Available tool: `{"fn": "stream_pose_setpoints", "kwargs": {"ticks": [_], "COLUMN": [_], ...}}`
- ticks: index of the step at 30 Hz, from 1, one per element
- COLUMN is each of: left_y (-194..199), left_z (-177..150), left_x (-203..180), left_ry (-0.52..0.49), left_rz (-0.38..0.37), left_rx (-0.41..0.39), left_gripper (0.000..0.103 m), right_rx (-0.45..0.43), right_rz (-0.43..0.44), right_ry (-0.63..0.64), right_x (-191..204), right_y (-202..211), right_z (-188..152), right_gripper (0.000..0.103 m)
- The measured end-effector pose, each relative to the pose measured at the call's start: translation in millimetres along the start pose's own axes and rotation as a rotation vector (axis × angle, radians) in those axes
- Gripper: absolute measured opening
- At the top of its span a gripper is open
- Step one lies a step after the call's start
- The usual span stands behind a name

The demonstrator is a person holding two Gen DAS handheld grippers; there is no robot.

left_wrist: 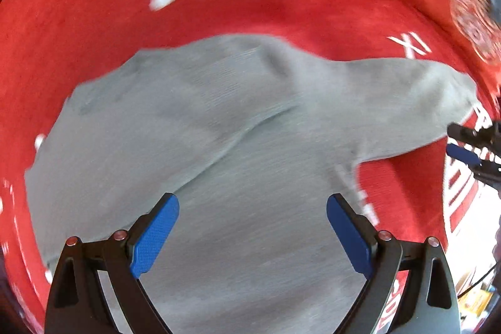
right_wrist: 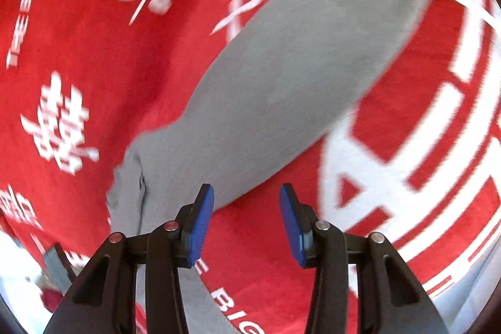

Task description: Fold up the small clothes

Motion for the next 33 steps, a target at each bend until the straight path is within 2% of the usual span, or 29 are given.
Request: {"fn": "stream_pose_setpoints", "kwargs": {"ticks": [2,4,8,12,16,18,19,20,24,27,31,33], "left_y": [-3.9,-10.1,-21.9,-22.1,-21.3,-25.1,-26.3,-32.9,-55.8,-58.3,-51.7,-30.5], "left_z": [8.7,13.7,22.8,35.3,49.8,53.9,52.9,52.0,43.6,41.8,41.4,41.9], "left_x": [-10.1,-15.0,-7.0,-4.5,-0.4,-0.2,2.4,0.8,-15.3,-19.6,-13.3,0.7], "left_ry": [-0.024,-0.008,0.103,0.141,0.145,0.125,0.112,0.098,0.050,0.037,0.058,0.093], "left_rz": [0.023,0.041,0.002,0.039,0.078,0.114,0.136,0.157,0.168,0.158,0.114,0.085], "left_rx": [0.000,0.014,0.050,0.016,-0.021,-0.027,-0.027,-0.015,0.022,-0.006,0.006,-0.034], "left_gripper": [0.096,0.096,0.096,0.096,0.096,0.096,0.096,0.096,0.096,0.097,0.097,0.097], "right_rx": [-0.029,-0.058,-0.113,-0.175,-0.167,-0.140,-0.132,-0.126,-0.094,-0.064,-0.024,-0.012], "right_rz": [0.012,0.032,0.116,0.173,0.247,0.319,0.340,0.363,0.541,0.659,0.714,0.723], "right_ry": [-0.047,-0.091,-0.170,-0.173,-0.216,-0.262,-0.270,-0.272,-0.252,-0.184,-0.051,0.007], "right_x": [-14.4,-26.7,-39.2,-33.9,-21.2,-11.0,-6.5,-1.1,39.1,79.6,138.9,165.3], "right_y": [6.7,11.4,12.5,14.2,10.4,7.8,7.5,8.0,19.2,32.7,42.3,44.4], "right_z": [8.4,16.8,39.0,68.6,90.0,96.4,97.9,98.8,97.3,91.7,76.8,66.4], "right_gripper": [0.048,0.049,0.050,0.053,0.054,0.044,0.023,0.012,0.011,0.011,0.011,0.011]}}
Point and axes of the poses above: each gripper's, at about its wrist camera, not at the fingertips, and y roughly against the way its jaws point, x to its left, z to its top, the point moved 10 cm from there along -y, roughly the way its jaws point, and after that the axes turned 11 degrees about -z, right-handed, at the moved point
